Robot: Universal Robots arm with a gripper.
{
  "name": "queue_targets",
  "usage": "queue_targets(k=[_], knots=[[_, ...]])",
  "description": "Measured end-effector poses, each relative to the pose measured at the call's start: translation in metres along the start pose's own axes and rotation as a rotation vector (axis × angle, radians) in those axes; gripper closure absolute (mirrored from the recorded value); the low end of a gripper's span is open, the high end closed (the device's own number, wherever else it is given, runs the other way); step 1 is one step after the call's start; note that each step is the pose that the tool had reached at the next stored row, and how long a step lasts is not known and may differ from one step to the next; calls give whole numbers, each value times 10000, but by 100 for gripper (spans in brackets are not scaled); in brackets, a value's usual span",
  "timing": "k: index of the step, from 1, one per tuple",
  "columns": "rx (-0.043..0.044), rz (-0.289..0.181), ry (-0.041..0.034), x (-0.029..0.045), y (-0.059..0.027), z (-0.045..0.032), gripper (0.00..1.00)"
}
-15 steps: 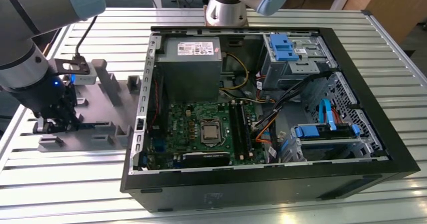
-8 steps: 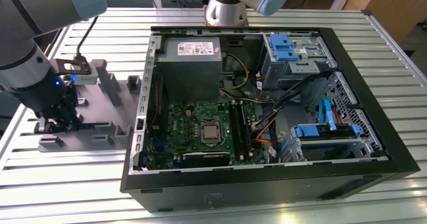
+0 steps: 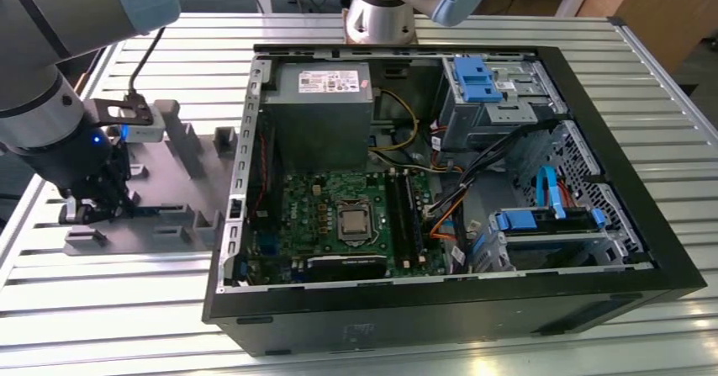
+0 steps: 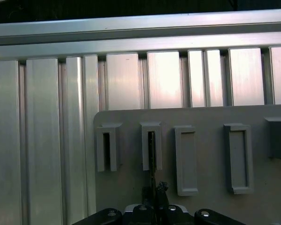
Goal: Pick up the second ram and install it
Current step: 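Pick up the second ram and move it above second insertion slot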
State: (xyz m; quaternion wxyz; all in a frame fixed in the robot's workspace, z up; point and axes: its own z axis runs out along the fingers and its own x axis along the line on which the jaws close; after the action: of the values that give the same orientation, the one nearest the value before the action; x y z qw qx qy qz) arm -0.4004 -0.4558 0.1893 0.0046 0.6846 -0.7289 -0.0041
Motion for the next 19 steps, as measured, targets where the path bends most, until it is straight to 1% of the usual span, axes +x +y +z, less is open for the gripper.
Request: queue_targets(k=[12, 19], knots=[[1, -30, 0, 2, 0, 4, 86], [-1, -466, 6, 20, -1, 10, 86]])
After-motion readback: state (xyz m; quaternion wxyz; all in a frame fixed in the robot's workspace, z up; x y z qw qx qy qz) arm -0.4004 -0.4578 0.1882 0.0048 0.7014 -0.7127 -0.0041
